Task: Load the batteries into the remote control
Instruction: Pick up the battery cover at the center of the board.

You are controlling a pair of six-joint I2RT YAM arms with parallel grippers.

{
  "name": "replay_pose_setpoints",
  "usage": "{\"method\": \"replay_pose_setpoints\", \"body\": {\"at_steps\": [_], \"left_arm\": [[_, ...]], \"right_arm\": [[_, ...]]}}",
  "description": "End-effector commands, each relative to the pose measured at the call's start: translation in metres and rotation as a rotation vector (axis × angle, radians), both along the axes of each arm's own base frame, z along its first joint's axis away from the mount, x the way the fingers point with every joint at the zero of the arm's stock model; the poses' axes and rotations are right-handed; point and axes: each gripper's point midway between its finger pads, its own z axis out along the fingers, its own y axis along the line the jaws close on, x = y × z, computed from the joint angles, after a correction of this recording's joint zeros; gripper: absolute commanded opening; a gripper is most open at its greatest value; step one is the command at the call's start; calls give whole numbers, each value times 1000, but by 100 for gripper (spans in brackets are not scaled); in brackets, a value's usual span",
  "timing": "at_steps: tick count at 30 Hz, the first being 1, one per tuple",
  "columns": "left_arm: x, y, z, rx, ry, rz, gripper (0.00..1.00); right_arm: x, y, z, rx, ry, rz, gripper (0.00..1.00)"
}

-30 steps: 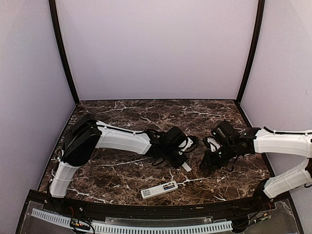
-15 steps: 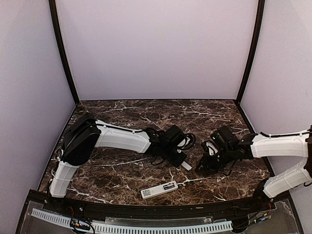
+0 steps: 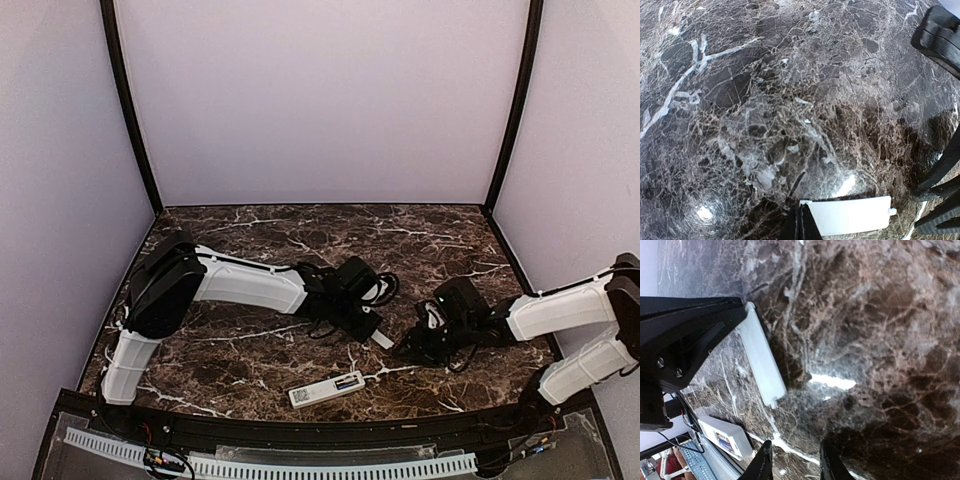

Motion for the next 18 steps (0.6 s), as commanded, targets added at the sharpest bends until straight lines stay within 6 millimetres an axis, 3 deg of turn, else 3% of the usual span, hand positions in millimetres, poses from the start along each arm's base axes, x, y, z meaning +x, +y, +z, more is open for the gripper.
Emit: {"method": "replay_pose_setpoints", "body": {"at_steps": [1,18], "left_arm": [[-27,82,-87,330,162,40,0],[-23,84,-89,329,158,40,0]], "right_arm": [[14,11,2,91,-7,-68,30],[27,9,-20,119,23,-161,32]]}}
